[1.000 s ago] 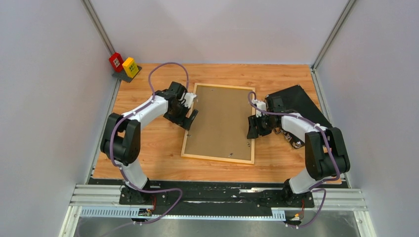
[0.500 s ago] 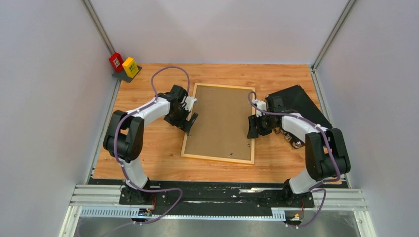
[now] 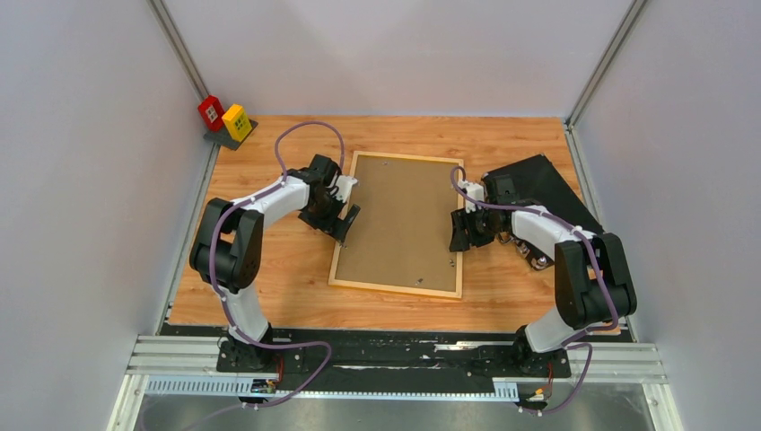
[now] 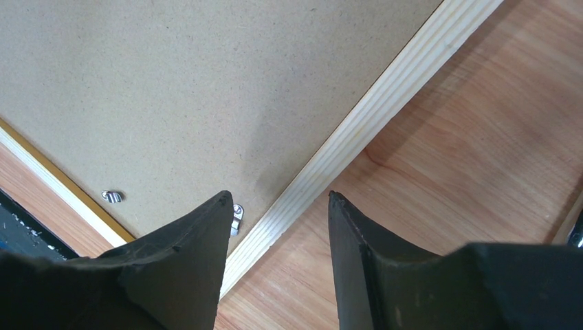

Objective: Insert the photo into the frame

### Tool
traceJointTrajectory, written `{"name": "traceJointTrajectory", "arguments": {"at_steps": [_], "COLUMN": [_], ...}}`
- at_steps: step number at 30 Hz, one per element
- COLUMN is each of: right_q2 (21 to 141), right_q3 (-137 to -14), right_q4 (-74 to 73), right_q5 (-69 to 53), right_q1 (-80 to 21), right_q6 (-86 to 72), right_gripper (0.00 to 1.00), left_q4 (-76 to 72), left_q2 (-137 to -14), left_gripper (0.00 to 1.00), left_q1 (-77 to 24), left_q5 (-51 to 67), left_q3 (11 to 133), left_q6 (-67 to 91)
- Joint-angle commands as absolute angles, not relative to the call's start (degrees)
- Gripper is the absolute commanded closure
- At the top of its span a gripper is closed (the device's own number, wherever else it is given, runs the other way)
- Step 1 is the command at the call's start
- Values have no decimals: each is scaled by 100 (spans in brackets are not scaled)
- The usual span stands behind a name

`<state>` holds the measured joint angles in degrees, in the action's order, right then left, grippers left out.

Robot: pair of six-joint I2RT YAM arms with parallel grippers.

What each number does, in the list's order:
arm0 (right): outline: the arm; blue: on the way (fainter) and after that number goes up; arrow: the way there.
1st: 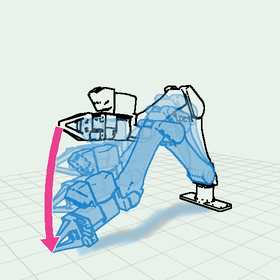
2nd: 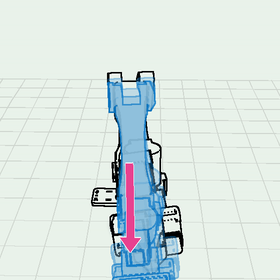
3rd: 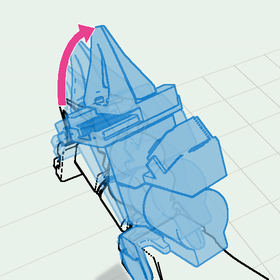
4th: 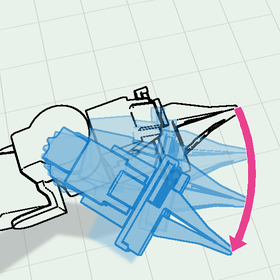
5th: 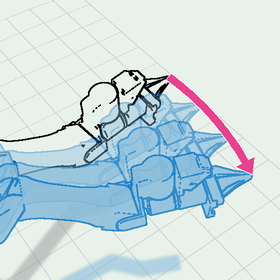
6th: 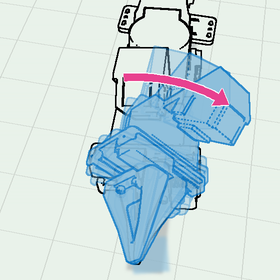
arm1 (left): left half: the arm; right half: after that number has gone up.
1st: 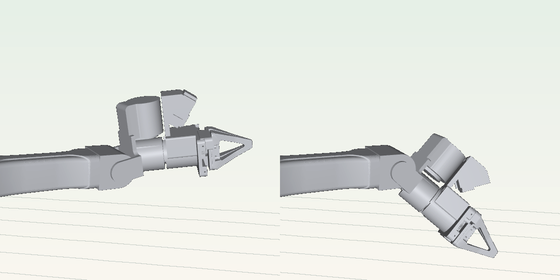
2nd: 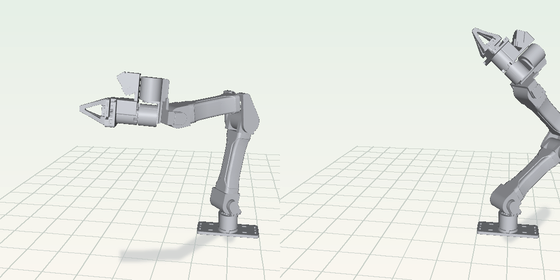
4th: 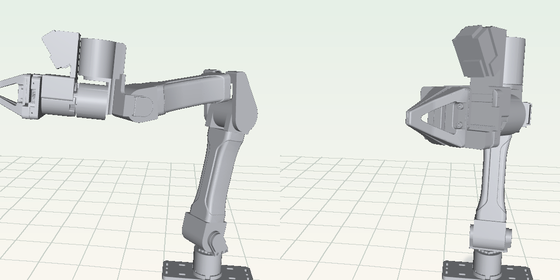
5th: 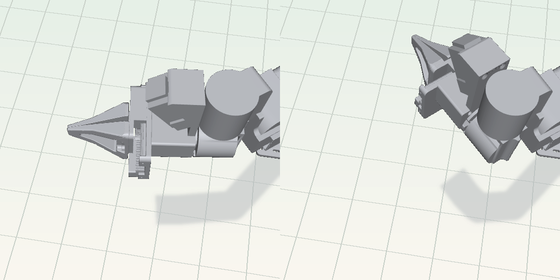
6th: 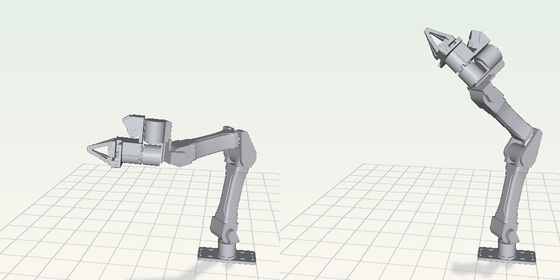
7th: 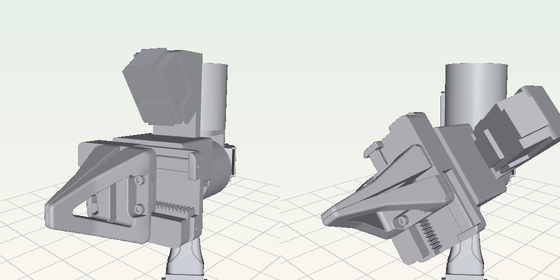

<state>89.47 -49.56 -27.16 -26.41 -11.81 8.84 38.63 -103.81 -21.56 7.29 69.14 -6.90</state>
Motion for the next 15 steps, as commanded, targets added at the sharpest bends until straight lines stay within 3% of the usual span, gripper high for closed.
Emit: {"name": "traceJointTrajectory", "arguments": {"at_steps": [1,15], "right_q2": [8785,8786], "right_q3": [-5067,-5063], "right_q4": [-2561,-2549], "right_q5": [-2593,-2533], "right_q1": [-1188,-1193], "right_q6": [888,896], "right_gripper": [48,48], "left_q4": [3959,4228], "left_q2": [-10273,-10124], "left_gripper": [0,0], "left_q1": [-2136,-2168], "left_q5": [727,1085], "left_q3": [6809,6711], "left_q6": [-828,-901]}}
